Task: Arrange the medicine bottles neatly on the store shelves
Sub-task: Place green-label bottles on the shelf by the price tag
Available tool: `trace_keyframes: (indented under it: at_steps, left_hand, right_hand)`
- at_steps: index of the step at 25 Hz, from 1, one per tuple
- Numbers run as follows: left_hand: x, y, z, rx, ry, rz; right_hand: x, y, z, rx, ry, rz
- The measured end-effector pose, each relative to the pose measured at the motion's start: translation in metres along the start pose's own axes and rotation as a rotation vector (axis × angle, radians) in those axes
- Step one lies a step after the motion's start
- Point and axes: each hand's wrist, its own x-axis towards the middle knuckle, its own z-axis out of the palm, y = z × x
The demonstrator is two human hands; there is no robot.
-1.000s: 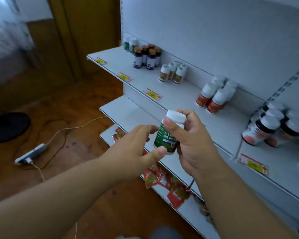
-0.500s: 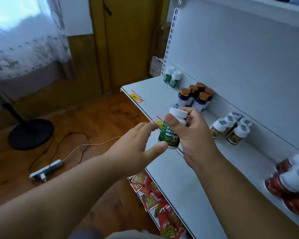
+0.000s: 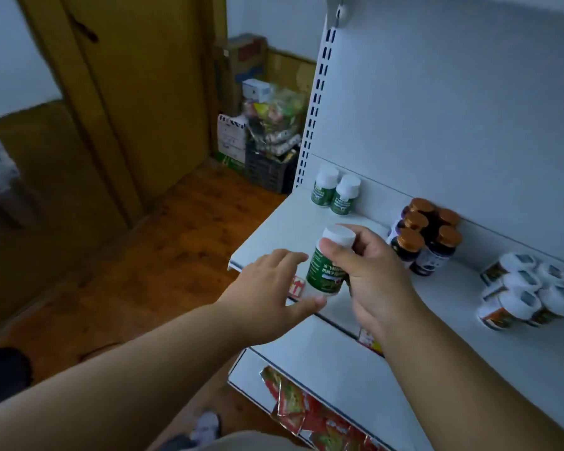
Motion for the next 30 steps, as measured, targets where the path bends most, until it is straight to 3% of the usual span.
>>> trace_keyframes:
  at_steps: [3, 7, 16, 22, 30]
  left_hand:
    - [0.034, -0.025, -0.019, 0.114, -0.065, 0.074]
    - [0.101, -0.054, -0.022, 0.249, -0.085, 0.099]
    - [0.195, -0.085, 0.017, 0.292, -0.114, 0.105]
    - [0.208, -0.095, 0.022, 0.278, -0.062, 0.127]
    - [0.195, -0.115, -0.009, 0.204, -0.131, 0.244]
  right_hand:
    - [0.025, -0.007, 0.026, -0.034, 0.144, -0.023]
    - [0.075, 0.001, 0.041, -0.387, 0.329, -0.04]
    - [0.157, 0.024, 0.053, -0.687, 0.389, -0.07]
    - [0.178, 0.028, 0.059, -0.712, 0.422, -0.099]
    - [0.16, 0.024, 0.076, -0.759, 0.503, 0.012]
